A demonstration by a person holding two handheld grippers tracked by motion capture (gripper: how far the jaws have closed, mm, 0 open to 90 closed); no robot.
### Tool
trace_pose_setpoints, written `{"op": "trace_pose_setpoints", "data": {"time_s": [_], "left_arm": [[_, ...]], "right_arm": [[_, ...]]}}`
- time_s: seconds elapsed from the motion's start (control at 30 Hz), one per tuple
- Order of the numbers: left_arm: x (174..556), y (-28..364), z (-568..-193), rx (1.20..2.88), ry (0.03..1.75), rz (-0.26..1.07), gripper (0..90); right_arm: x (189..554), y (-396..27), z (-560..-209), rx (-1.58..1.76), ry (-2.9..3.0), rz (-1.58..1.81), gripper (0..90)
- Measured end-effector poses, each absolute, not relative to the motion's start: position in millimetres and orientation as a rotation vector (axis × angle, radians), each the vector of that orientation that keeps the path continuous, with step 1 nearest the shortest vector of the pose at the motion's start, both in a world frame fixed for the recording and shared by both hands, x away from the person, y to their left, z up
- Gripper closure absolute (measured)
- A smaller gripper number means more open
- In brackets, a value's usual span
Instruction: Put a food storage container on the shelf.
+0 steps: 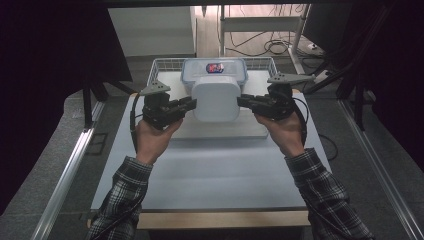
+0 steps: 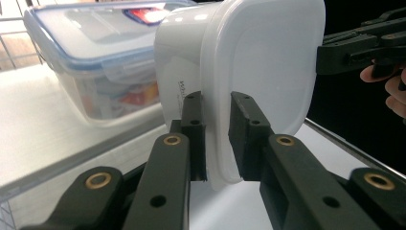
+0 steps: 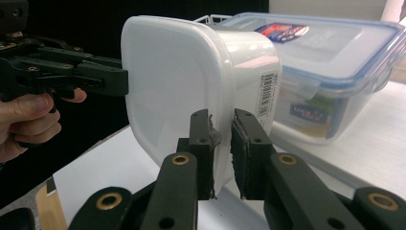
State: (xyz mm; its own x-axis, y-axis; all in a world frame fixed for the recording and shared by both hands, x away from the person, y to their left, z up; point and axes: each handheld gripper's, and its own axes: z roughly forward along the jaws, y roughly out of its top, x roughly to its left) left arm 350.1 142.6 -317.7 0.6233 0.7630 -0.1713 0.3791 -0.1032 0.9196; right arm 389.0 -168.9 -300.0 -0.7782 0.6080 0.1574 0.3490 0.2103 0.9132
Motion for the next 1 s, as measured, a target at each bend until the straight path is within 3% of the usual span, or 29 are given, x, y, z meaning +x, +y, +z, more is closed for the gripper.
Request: {"op": "trace_pose_setpoints", "data": {"time_s": [1.0], "left_arm": [[381.0, 144.1, -260.4, 1.698, 0.931, 0.462, 78.2]], "right_arm": [[422.1, -162.7, -247.6, 0.927, 2.175, 1.611, 77.9]]}}
